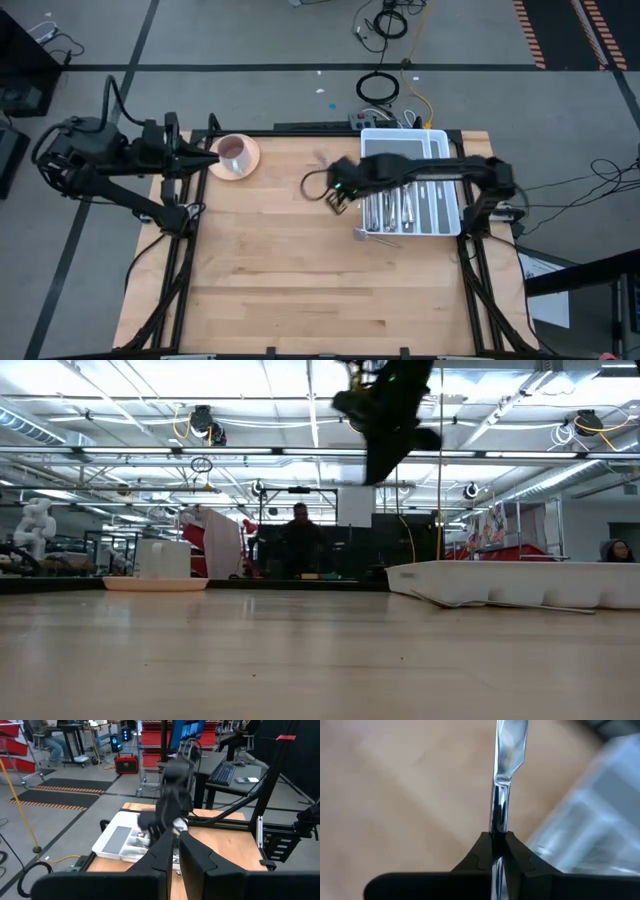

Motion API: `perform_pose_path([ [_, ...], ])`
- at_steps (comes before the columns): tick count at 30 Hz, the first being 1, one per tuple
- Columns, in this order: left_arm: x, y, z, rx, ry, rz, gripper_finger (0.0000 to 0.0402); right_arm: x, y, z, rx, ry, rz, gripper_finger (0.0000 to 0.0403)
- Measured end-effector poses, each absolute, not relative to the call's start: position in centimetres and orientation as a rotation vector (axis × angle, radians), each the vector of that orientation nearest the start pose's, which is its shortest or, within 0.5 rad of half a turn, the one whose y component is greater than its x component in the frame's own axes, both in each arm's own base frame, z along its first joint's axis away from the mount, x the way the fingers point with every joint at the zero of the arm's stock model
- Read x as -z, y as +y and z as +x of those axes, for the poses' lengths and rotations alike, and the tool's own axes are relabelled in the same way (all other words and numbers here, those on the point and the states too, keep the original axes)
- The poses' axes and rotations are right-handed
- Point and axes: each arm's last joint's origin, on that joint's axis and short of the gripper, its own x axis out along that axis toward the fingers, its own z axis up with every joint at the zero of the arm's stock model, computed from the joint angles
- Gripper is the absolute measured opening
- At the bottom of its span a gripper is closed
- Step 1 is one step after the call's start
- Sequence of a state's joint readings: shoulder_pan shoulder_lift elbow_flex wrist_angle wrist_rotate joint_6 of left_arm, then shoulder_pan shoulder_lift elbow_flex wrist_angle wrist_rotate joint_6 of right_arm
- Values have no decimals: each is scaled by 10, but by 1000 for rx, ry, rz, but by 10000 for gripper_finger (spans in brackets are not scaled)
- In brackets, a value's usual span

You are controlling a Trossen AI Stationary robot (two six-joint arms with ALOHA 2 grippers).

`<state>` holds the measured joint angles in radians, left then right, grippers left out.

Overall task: Sort silverware
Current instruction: Put the silver knife into the white cutlery tray

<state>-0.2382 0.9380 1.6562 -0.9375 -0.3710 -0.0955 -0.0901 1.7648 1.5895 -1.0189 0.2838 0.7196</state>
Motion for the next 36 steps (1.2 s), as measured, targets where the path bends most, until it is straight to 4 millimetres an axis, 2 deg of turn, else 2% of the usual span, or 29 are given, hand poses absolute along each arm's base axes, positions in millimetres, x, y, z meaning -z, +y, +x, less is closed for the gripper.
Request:
perform_pose_path([
  [3, -501, -14, 101, -142, 213, -22, 37, -317, -47, 328, 894, 932, 507, 0],
  [6, -498, -13, 100, -143, 246, -12, 37, -339, -47, 305, 962, 838, 548, 0],
  [10, -497, -13, 100, -145, 261, -10, 37, -343, -45, 281, 1019, 766, 629, 0],
  [13, -497, -13, 100, -144, 261, -10, 37, -329, -43, 266, 1073, 752, 701, 0],
  [15, -497, -13, 100, -144, 261, -6, 37, -313, -42, 261, 1095, 745, 756, 0],
  [23, -497, -13, 100, -144, 261, -7, 37, -239, -30, 267, 1037, 664, 966, 0],
  [27, -496, -14, 100, -145, 262, -12, 37, -208, -23, 259, 1066, 666, 1052, 0],
  [31, -496, -14, 100, -145, 262, -12, 37, -190, -17, 251, 1085, 691, 1099, 0],
  [36, -496, -14, 100, -144, 262, -6, 37, -184, -15, 250, 1071, 677, 1112, 0],
])
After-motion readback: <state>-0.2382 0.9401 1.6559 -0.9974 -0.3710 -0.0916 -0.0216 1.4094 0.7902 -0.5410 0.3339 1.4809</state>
